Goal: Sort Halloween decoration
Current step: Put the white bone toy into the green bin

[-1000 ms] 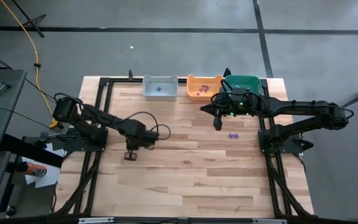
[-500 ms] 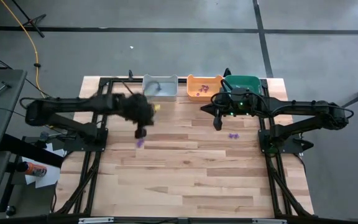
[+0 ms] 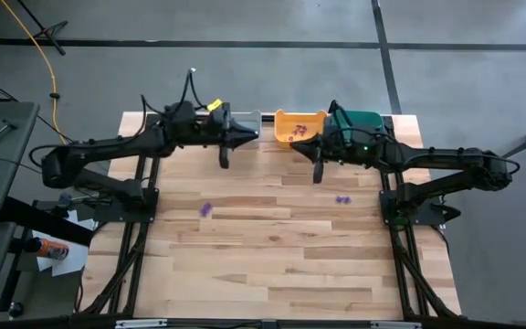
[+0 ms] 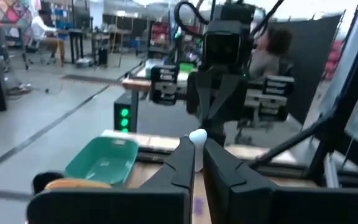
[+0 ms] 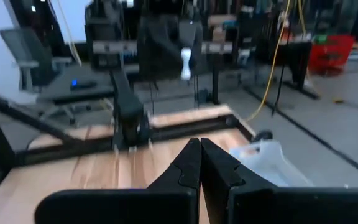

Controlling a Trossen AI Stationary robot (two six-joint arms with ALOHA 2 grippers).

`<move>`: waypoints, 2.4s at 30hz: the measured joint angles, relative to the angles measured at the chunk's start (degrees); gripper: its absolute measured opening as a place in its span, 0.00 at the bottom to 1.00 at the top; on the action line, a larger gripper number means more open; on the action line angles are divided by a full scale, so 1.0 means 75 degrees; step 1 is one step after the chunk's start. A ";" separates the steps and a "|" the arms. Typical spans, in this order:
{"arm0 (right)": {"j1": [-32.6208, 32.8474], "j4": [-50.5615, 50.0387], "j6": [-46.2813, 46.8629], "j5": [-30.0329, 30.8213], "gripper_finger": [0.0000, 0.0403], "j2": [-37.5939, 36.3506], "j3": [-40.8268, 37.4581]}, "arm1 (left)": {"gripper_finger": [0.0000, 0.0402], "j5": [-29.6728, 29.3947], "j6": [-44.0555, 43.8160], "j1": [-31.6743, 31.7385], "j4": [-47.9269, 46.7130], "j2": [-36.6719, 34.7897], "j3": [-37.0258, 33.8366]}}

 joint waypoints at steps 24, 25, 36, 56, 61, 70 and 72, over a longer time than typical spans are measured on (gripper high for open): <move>-0.0017 -0.0001 0.0082 0.0006 0.00 0.0000 0.0000 | 0.02 -0.0032 -0.0478 -0.0181 0.0796 0.0469 0.0000; -0.0018 -0.0008 0.0082 0.0006 0.00 0.0000 0.0000 | 0.02 -0.0034 -0.0476 -0.0181 0.0796 0.0469 0.0000; -0.0312 0.0311 0.0082 0.0012 0.00 0.0000 0.0000 | 0.02 -0.1164 -0.0736 -0.0100 0.0779 0.2439 0.0077; -0.0855 0.2017 0.0560 0.0009 0.00 -0.0003 0.0000 | 0.02 -0.0503 -0.0741 -0.0515 0.0826 0.8617 0.6032; -0.0853 0.2204 0.0652 0.0009 0.00 -0.0003 0.0000 | 0.02 -0.0593 -0.0663 -0.0428 0.0865 0.9762 0.7822; -0.0853 0.2181 0.0927 0.0007 0.00 -0.0003 0.0000 | 0.02 -0.1976 -0.0135 -0.0280 0.0662 1.0875 0.9372; -0.0853 0.2148 0.0944 0.0006 0.00 -0.0003 0.0000 | 0.02 -0.2012 -0.0126 -0.0245 0.0440 1.0881 0.9372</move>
